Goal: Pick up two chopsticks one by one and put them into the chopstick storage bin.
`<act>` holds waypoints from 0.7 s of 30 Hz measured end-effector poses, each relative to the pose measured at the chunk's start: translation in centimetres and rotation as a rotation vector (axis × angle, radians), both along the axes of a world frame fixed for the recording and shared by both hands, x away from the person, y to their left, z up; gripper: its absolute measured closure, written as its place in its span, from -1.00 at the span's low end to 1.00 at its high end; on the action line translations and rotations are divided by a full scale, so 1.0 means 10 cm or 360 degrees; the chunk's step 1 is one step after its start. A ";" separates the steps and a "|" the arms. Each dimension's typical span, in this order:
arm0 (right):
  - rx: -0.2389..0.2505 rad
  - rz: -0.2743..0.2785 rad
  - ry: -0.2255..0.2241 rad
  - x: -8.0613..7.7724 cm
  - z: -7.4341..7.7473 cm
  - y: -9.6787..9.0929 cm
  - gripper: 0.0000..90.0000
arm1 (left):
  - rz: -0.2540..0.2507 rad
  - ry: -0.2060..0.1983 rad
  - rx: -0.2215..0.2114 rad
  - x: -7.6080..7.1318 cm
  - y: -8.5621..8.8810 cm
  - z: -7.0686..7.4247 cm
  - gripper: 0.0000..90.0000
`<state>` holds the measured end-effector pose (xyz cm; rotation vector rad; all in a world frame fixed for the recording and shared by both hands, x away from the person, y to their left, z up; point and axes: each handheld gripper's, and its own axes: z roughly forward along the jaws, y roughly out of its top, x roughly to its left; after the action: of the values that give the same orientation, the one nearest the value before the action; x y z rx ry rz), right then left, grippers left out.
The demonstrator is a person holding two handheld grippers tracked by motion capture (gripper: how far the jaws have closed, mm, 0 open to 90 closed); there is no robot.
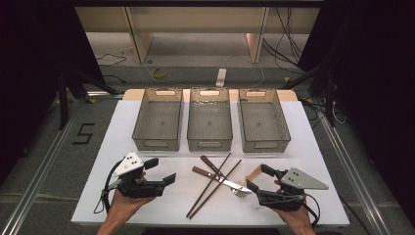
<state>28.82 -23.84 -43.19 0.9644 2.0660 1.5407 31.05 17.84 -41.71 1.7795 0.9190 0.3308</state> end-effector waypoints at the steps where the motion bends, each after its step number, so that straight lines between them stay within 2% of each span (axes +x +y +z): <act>1: 0.0000 -0.0003 -0.0004 0.00 0.00 0.00 -0.39 | 0.0004 0.0002 0.0006 0.00 0.00 0.00 -0.66; 5: 0.0005 -0.0004 -0.0007 0.00 0.00 0.00 -0.39 | 0.0035 0.0026 0.0022 0.02 -0.02 -0.01 -0.66; 7: 0.0004 -0.0005 -0.0007 0.00 0.00 0.00 -0.39 | 0.0047 0.0028 0.0068 0.03 -0.05 -0.02 -0.66; 10: 0.0001 -0.0010 -0.0009 0.01 0.00 0.00 -0.39 | 0.0043 0.0042 0.0071 0.04 -0.07 -0.02 -0.66; 11: -0.0002 -0.0014 -0.0007 0.01 0.00 -0.01 -0.39 | 0.0049 0.0070 0.0092 0.07 -0.09 -0.01 -0.65; 12: -0.0009 -0.0017 -0.0006 0.01 0.00 -0.01 -0.39 | 0.0049 0.0070 0.0092 0.07 -0.09 -0.01 -0.65; 13: -0.0008 -0.0019 0.0000 0.01 0.00 -0.01 -0.39 | 0.0054 0.0102 0.0100 0.08 -0.11 -0.01 -0.65; 14: -0.0009 -0.0021 0.0001 0.01 0.00 -0.01 -0.39 | 0.0068 0.0158 0.0149 0.12 -0.15 -0.02 -0.65; 15: -0.0012 -0.0024 0.0003 0.02 0.00 -0.01 -0.39 | 0.0068 0.0158 0.0149 0.12 -0.15 -0.02 -0.65; 16: -0.0017 -0.0023 0.0001 0.02 0.00 -0.01 -0.39 | 0.0065 0.0205 0.0174 0.14 -0.20 -0.02 -0.65; 18: -0.0020 -0.0022 -0.0001 0.02 0.00 -0.01 -0.39 | 0.0069 0.0226 0.0186 0.15 -0.22 -0.02 -0.65; 20: -0.0017 -0.0022 -0.0001 0.02 0.00 -0.01 -0.39 | 0.0062 0.0276 0.0243 0.18 -0.32 0.00 -0.65; 21: -0.0019 -0.0022 0.0002 0.02 0.00 -0.01 -0.39 | 0.0062 0.0276 0.0243 0.18 -0.32 0.00 -0.65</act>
<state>29.00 -23.93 -43.15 0.9739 2.0627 1.5193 32.87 14.62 -41.72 1.9554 1.0759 0.2807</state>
